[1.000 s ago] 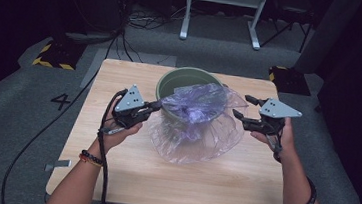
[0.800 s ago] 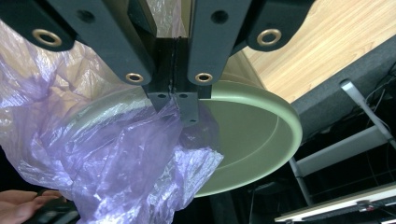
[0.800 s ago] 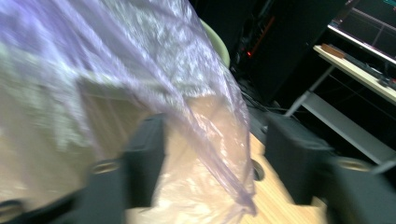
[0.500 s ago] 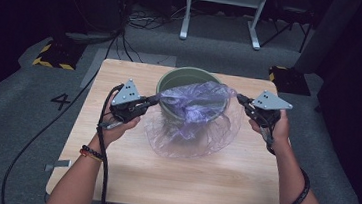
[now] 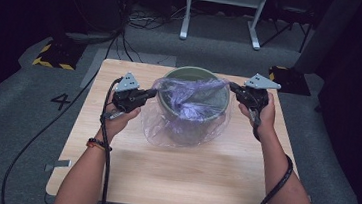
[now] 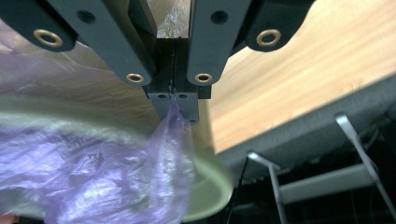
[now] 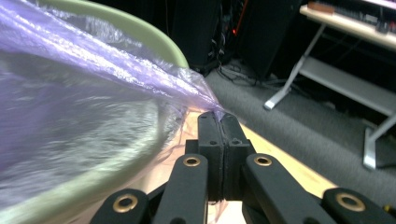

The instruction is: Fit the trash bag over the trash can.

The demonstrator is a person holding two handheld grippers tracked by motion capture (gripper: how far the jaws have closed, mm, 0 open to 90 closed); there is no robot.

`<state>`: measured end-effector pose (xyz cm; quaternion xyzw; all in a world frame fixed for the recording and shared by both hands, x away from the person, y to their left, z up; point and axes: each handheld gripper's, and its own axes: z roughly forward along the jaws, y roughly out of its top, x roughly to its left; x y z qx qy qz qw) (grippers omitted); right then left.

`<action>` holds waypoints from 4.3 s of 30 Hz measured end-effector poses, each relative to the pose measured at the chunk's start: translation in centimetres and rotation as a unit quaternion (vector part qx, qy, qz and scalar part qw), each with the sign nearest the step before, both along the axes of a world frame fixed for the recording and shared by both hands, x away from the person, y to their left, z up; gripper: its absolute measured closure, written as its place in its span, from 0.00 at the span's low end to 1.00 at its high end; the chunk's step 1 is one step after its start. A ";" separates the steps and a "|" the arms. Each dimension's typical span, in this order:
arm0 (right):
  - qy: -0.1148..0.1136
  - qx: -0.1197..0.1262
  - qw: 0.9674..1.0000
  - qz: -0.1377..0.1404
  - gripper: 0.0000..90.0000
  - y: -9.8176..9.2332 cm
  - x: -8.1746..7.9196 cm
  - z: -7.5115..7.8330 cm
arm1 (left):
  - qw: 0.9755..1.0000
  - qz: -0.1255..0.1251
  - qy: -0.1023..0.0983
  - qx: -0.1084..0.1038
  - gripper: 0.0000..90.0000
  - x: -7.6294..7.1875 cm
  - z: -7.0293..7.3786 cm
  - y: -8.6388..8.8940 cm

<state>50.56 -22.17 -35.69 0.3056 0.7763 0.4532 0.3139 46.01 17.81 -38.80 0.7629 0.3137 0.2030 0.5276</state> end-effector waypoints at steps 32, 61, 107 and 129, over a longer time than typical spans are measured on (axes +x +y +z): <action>0.063 0.028 0.998 -0.012 1.00 1.2 3.3 -4.3 | 0.997 0.053 0.026 -0.042 1.00 3.7 -3.0 0.0; 0.112 0.041 0.993 0.000 0.98 1.9 5.0 -4.6 | 0.991 0.003 0.114 0.063 1.00 4.8 -5.4 -2.4; 0.191 0.001 0.981 0.020 0.99 -1.8 1.7 -11.5 | 0.974 -0.026 0.123 0.187 1.00 1.4 -8.6 -2.4; 0.211 -0.030 0.977 0.000 0.96 -4.3 0.3 -13.5 | 0.973 -0.037 0.120 0.195 0.88 0.5 -9.4 -3.6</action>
